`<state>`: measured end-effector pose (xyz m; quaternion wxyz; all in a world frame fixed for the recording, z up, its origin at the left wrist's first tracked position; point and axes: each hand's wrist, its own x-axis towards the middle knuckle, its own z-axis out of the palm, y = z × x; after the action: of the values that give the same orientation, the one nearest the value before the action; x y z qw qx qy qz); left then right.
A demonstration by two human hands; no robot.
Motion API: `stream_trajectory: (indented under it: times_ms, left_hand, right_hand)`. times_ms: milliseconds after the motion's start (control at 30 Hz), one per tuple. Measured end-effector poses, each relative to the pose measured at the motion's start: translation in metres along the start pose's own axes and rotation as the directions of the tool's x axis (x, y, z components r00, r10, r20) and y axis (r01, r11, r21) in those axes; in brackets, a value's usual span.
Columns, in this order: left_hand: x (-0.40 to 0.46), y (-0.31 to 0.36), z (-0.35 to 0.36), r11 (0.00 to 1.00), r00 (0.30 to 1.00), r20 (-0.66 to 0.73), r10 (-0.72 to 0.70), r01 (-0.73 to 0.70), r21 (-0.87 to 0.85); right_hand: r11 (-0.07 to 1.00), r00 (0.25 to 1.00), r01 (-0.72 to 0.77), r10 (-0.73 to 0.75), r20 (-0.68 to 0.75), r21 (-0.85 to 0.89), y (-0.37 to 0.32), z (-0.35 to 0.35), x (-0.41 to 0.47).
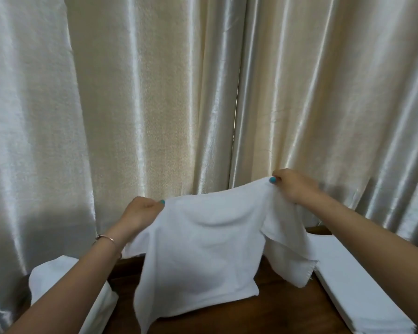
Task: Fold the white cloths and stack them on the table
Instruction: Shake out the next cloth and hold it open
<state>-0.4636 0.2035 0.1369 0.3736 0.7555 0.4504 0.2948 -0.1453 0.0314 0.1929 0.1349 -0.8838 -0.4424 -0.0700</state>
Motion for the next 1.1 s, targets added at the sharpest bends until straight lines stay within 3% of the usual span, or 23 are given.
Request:
stream_trajectory:
  times_ms: [67, 167, 267, 333, 600, 733, 833, 900, 1000, 1100]
  left_hand:
    - [-0.004, 0.020, 0.009, 0.956, 0.990, 0.072, -0.121, 0.136, -0.258]
    - [-0.006, 0.043, 0.023, 0.909, 0.992, 0.080, -0.099, 0.123, -0.398]
    - [-0.006, 0.057, 0.032, 0.926, 0.999, -0.022, 0.023, -0.030, -0.375]
    - [-0.005, 0.063, 0.033, 0.919, 0.996, -0.070, 0.047, -0.070, -0.388]
    - [-0.012, 0.070, 0.035, 0.941, 0.991, -0.031, 0.132, -0.135, -0.310]
    - [-0.008, 0.057, 0.030, 0.947, 0.995, -0.069, 0.066, -0.084, -0.310]
    - [-0.011, 0.054, 0.029, 0.959, 0.999, 0.033, -0.013, 0.021, -0.282]
    - [-0.014, 0.053, 0.032, 0.970, 0.994, 0.097, -0.059, 0.080, -0.230]
    - [-0.013, 0.049, 0.033, 0.980, 0.992, 0.050, -0.118, 0.124, -0.155]
    - [-0.013, 0.047, 0.030, 0.977, 0.982, 0.041, -0.183, 0.187, -0.108]
  right_hand:
    - [0.979, 0.999, 0.046, -0.049, 0.013, 0.198, -0.017, 0.006, -0.003]
    - [0.850, 0.980, 0.048, -0.143, 0.141, 0.525, -0.045, 0.004, -0.013]
    - [0.843, 0.903, 0.073, -0.283, 0.324, 0.533, -0.063, -0.006, -0.023]
    - [0.828, 0.886, 0.024, -0.277, 0.372, 0.560, -0.068, -0.008, -0.026]
    - [0.768, 0.944, -0.252, 0.061, 0.324, 0.588, -0.063, 0.005, -0.015]
    - [0.580, 0.825, -0.551, 0.267, 0.498, 0.600, -0.052, 0.010, -0.017]
    - [0.533, 0.776, -0.621, 0.320, 0.543, 0.574, -0.045, 0.020, -0.015]
    - [0.572, 0.810, -0.580, 0.327, 0.486, 0.581, -0.045, 0.026, -0.013]
    - [0.782, 0.937, -0.329, 0.202, 0.284, 0.530, -0.040, 0.032, -0.012]
    - [0.853, 0.947, -0.223, 0.074, 0.314, 0.472, -0.036, 0.030, -0.020]
